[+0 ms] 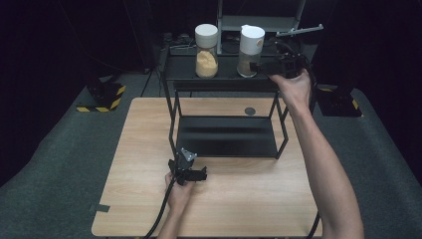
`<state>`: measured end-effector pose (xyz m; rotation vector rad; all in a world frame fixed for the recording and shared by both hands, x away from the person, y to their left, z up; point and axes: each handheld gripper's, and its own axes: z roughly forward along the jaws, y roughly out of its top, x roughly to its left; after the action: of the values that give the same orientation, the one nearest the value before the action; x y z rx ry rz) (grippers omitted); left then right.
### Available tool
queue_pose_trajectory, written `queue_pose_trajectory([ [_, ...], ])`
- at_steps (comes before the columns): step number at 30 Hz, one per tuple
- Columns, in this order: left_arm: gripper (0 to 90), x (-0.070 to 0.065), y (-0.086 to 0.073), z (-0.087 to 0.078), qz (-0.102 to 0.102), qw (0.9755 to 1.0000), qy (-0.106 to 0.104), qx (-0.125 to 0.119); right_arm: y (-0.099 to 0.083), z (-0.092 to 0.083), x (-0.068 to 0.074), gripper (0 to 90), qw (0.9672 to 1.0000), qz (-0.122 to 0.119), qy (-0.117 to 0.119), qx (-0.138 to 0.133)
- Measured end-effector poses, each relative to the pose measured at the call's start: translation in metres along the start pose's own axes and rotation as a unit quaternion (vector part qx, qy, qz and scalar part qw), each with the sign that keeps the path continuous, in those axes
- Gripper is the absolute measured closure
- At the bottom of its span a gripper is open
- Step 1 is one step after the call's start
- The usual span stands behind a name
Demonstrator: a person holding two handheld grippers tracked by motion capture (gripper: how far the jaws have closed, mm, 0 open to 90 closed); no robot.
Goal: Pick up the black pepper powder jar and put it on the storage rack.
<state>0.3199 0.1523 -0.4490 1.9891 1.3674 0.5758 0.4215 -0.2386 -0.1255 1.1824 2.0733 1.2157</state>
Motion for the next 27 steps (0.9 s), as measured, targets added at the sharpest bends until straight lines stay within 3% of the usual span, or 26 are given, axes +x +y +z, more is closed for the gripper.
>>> queue_pose_trajectory([
  [8,3.4,0.000,0.000,0.000,0.001,1.0000,0.000,0.000,-0.007,-0.010,0.000,6.0,0.9997,-0.009,0.001,-0.021],
  [15,3.4,0.000,0.000,0.000,0.002,1.0000,0.001,0.000,-0.012,-0.015,0.001,5.9,0.9997,-0.014,-0.002,-0.020],
  [27,3.4,0.000,0.000,0.000,0.002,1.0000,0.002,0.000,-0.029,-0.025,-0.011,6.3,0.9997,-0.006,-0.006,-0.025],
])
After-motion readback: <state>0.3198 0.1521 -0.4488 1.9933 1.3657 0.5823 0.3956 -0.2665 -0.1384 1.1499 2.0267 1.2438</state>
